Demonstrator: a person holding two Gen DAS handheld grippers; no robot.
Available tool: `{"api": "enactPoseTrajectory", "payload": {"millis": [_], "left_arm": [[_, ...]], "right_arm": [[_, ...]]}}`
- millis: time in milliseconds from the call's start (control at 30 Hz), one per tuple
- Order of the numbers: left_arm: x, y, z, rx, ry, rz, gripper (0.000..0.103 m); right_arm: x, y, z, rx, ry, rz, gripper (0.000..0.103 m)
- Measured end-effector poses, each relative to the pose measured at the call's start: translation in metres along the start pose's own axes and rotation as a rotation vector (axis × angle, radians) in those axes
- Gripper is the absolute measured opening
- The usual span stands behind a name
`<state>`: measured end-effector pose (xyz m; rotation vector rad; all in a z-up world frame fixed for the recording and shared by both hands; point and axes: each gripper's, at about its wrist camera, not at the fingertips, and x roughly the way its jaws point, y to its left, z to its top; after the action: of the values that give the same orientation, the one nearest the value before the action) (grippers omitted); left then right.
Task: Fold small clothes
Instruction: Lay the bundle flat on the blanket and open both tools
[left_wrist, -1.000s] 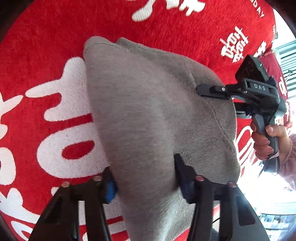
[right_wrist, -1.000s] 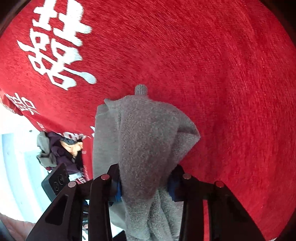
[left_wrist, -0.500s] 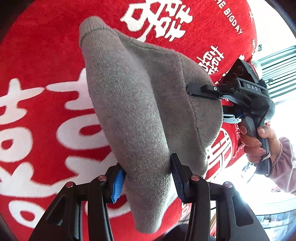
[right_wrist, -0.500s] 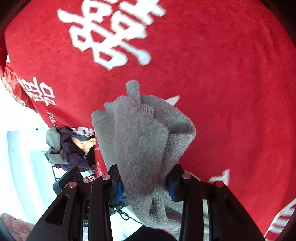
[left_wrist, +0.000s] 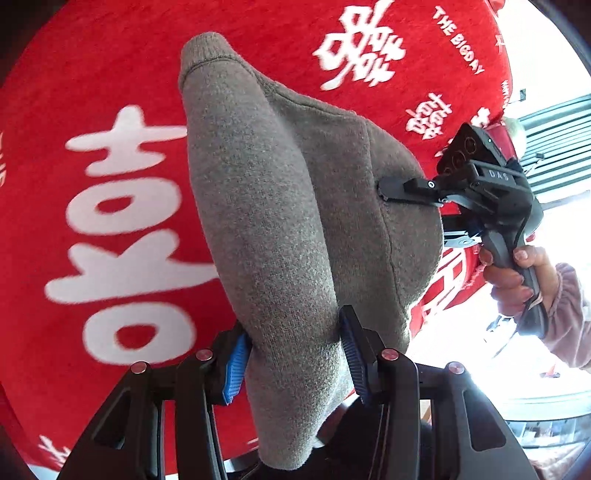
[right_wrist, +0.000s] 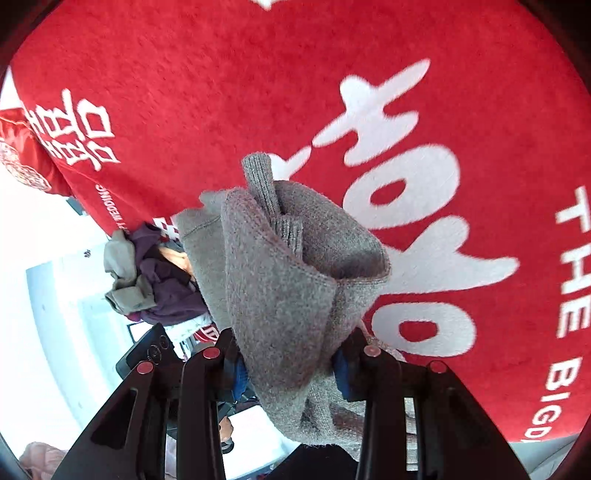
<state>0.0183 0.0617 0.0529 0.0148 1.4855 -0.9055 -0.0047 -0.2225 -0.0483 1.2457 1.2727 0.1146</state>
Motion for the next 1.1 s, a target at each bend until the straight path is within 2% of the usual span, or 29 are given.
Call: {"api": "enactPoseTrajectory", "payload": {"millis": [167,300,367,433,467,600,633,667,700,733,833,900,933,1000,1100], "left_arm": [[0.015,0.041,-0.012,-0.044,-0.022,0.109,0.048],[0.017,0.073,-0.018,-0.078,-0.058,0.181,0.048],[0.017,0.082,-0.02,-0.086,-0.064,0.217,0.054],[0.013,0.09,-0.023,-0.109,-0.075,0.239,0.058],[0.012,0.091,-0.023,-0.122,-0.076,0.26,0.058],[0.005,0.09,-0.028,-0.143,-0.077,0.336,0.059],[0.003,0.088,-0.029,-0.146,-0.079,0.345,0.076],[0.0,0.084,-0.031,-0.152,-0.088,0.359,0.094],[-0.002,0.08,-0.031,-0.155,-0.1,0.372,0.098],[-0.005,0.077,-0.032,-0.155,-0.114,0.384,0.098],[-0.008,0.068,-0.035,-0.171,-0.122,0.42,0.098],[-0.005,0.062,-0.035,-0.166,-0.118,0.451,0.098],[-0.003,0.059,-0.035,-0.158,-0.113,0.464,0.098],[-0.001,0.053,-0.037,-0.149,-0.119,0.489,0.098],[-0.001,0.046,-0.041,-0.142,-0.136,0.52,0.098]], "right_arm": [[0.048,-0.003,0.013,-0.08,0.029,-0.124,0.04],[0.055,-0.016,0.033,-0.105,-0.019,-0.225,0.04],[0.058,-0.02,0.039,-0.15,-0.023,-0.346,0.046],[0.059,-0.021,0.041,-0.213,-0.03,-0.473,0.069],[0.057,-0.019,0.039,-0.244,-0.041,-0.528,0.074],[0.04,-0.007,0.026,-0.261,-0.09,-0.609,0.076],[0.034,-0.003,0.02,-0.267,-0.101,-0.617,0.076],[0.029,0.003,0.011,-0.28,-0.11,-0.615,0.074],[0.026,0.008,0.004,-0.295,-0.113,-0.604,0.062],[0.023,0.013,-0.006,-0.319,-0.109,-0.582,0.039],[0.03,0.029,-0.037,-0.399,-0.063,-0.535,0.019],[0.046,0.037,-0.053,-0.444,-0.006,-0.517,0.019],[0.056,0.036,-0.06,-0.472,0.018,-0.535,0.018],[0.069,0.031,-0.067,-0.499,0.036,-0.579,0.018],[0.073,0.009,-0.07,-0.507,0.021,-0.65,0.012]]}}
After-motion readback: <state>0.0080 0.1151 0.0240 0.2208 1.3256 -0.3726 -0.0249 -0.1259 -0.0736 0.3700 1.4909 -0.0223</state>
